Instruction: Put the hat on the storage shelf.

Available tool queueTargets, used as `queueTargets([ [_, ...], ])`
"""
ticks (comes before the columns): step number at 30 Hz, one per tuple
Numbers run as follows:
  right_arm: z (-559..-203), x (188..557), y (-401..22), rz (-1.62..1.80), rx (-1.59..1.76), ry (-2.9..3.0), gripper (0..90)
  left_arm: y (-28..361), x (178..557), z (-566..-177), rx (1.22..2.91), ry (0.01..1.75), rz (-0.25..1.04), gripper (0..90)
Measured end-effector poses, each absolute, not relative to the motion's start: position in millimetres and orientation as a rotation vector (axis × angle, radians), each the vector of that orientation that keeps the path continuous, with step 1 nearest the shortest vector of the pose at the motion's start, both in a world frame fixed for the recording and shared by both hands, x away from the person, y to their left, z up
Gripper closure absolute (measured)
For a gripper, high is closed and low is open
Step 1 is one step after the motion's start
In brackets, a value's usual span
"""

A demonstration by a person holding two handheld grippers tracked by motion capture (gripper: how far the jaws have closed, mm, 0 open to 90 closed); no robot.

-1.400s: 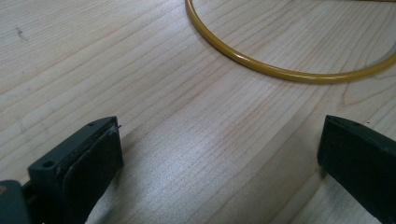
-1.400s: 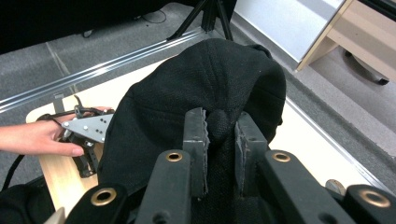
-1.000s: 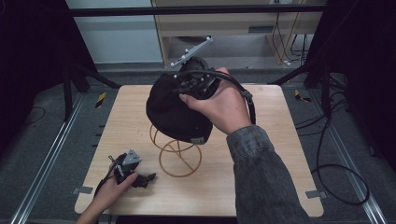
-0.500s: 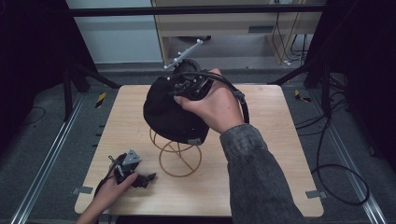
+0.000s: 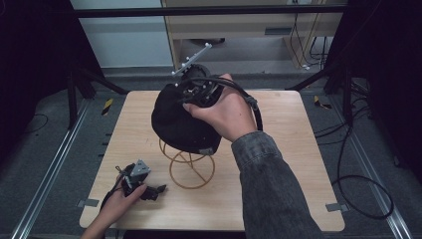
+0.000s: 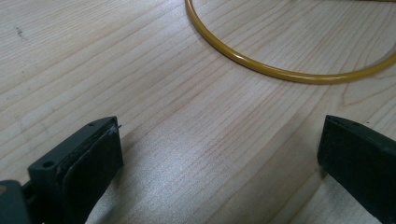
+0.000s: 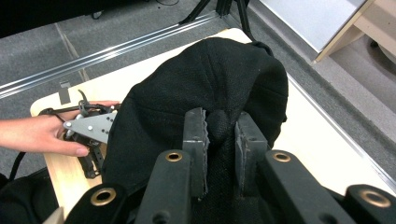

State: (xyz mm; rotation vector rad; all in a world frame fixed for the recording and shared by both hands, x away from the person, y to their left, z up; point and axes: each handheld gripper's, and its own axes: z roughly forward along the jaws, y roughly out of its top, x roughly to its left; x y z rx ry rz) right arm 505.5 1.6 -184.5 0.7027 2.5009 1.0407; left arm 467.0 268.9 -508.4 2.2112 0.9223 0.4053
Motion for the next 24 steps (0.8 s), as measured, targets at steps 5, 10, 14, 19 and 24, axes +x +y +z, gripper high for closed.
queueTargets([
  [5, -187, 507, 3, 1.031, 0.703, 2.505, 77.9, 269, 467, -508, 2.212, 0.922, 0.406, 0.0],
  [10, -192, 508, 6, 1.022, 0.699, 2.521, 77.9, 269, 467, -508, 2.212, 0.922, 0.405, 0.0],
  [14, -194, 509, 8, 1.015, 0.699, 2.529, 77.8, 269, 467, -508, 2.212, 0.922, 0.405, 0.0],
  [19, -196, 510, 8, 1.007, 0.707, 2.535, 77.8, 269, 467, -508, 2.211, 0.922, 0.407, 0.0],
  [24, -200, 511, 9, 0.999, 0.712, 2.547, 77.7, 269, 467, -508, 2.211, 0.922, 0.408, 0.0],
])
